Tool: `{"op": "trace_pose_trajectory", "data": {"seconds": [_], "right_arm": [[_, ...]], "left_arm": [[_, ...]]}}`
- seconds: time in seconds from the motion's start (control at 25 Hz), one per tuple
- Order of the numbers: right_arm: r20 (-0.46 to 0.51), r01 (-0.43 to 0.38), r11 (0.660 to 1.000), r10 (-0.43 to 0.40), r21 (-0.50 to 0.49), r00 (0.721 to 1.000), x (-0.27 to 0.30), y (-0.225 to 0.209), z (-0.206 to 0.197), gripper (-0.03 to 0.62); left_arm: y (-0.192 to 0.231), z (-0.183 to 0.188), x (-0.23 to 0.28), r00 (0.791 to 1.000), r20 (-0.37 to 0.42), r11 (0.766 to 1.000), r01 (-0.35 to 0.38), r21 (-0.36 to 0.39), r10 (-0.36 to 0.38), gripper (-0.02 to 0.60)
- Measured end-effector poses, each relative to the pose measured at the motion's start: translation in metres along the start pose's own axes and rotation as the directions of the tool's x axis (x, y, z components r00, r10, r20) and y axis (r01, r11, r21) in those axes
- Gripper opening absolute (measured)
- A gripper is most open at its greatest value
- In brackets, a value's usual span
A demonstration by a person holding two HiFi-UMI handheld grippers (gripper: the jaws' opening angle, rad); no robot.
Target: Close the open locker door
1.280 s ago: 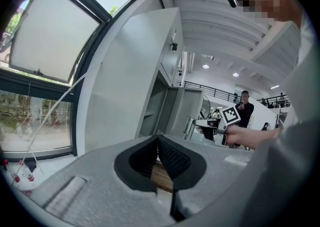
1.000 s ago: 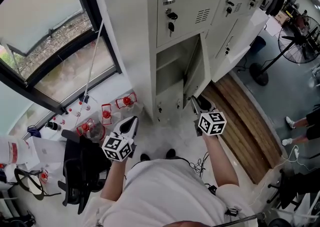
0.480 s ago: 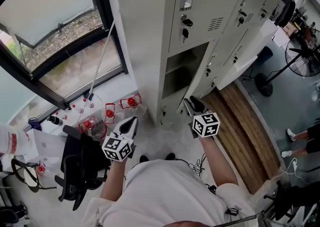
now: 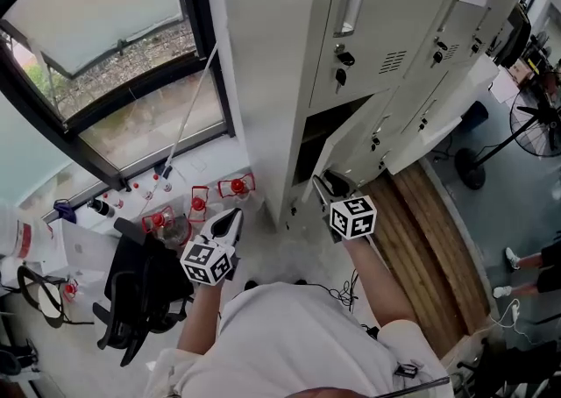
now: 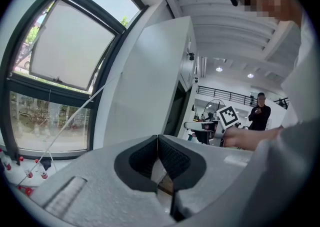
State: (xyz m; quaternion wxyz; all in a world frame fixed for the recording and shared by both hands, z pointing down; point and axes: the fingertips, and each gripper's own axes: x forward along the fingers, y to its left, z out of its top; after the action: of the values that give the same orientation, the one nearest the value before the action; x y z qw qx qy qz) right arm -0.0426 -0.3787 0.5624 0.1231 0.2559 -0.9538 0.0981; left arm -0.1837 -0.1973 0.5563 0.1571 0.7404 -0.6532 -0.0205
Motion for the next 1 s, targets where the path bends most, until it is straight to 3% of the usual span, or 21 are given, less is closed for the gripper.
{"op": "trace_pose_trajectory", "data": {"seconds": [0.56,1.0], "right_arm": [[-0.033,-0.17,0.984,0.169,-0.047,0.985,0.047,0.007,0.011,0.13],[-0.017,-0.271,0.963,0.271,0.005,0.963,0.063,0.002,0.014,0.138]], "left_arm": [[0.019,0.008,0.007,0.999,0.014,0.999,-0.047,-0.005,0.047,0.015],[0.029,0.009,0.012,0.997,0.011,0.997,-0.073,-0.016,0.073,0.015]]}}
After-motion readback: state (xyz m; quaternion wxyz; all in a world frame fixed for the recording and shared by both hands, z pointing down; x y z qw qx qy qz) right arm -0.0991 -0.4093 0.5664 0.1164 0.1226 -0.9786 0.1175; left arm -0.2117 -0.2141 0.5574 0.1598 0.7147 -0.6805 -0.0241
